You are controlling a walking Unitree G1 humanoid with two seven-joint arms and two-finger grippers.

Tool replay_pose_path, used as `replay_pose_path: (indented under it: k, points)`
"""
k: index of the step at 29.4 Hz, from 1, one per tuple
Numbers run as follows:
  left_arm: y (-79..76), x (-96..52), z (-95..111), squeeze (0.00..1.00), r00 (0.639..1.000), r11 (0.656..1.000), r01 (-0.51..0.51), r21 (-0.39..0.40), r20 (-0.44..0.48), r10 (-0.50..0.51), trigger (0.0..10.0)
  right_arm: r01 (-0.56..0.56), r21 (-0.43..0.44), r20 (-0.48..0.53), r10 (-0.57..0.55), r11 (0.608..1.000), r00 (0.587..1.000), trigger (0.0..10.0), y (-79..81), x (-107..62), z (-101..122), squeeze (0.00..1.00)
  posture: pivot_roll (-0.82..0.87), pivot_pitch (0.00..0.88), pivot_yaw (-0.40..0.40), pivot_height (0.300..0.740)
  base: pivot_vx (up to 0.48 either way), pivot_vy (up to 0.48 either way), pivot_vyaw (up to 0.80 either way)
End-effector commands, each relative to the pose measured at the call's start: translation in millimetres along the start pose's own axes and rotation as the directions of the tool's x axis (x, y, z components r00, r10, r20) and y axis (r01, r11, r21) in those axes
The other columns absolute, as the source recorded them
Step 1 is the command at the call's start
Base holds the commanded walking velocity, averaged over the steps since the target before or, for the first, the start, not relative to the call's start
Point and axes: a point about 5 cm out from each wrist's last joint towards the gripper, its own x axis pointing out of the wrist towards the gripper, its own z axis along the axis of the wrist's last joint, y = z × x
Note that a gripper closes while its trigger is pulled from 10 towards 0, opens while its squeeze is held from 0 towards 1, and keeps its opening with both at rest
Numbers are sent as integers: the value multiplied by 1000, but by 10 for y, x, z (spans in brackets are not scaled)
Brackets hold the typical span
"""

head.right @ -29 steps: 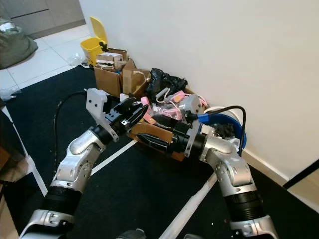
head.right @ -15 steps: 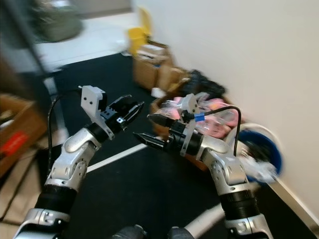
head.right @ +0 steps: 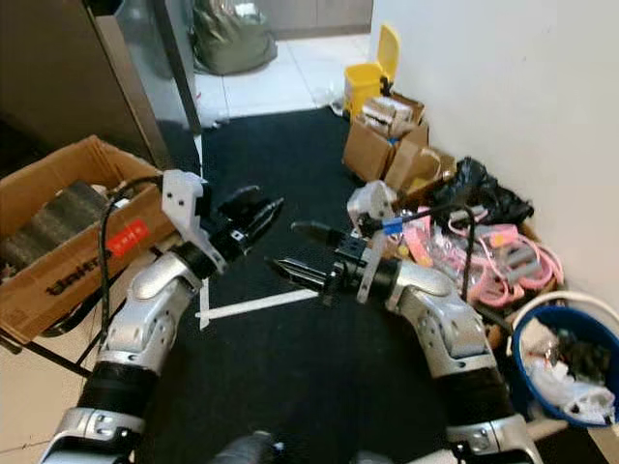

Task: Picking trash to rubbish bin

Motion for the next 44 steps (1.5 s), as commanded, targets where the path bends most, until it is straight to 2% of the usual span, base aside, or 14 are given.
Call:
replay_pose_path:
  k: [1,12,40,44]
  points:
    - [0,-14,-7,0,1000,1000,-9,-26,9,10,10000,5,5,12,-5,1000,1000,10000,-6,-26,-5,0,12,0,-27,740,315,0,0]
    - [0,-18,-4,0,1000,999,-12,-38,16,13,10000,-4,-8,5,4,1000,1000,10000,5,-23,6,0,13,0,-24,740,421,0,43]
    - [-3,-25,4,0,1000,999,-11,-34,12,11,10000,-7,-12,16,7,1000,1000,10000,13,-26,17,0,12,0,-23,740,480,0,718]
    - [1,-39,-7,0,1000,999,-22,-35,6,22,10000,3,12,30,-3,1000,1000,10000,4,-28,19,0,20,0,-27,740,276,0,0]
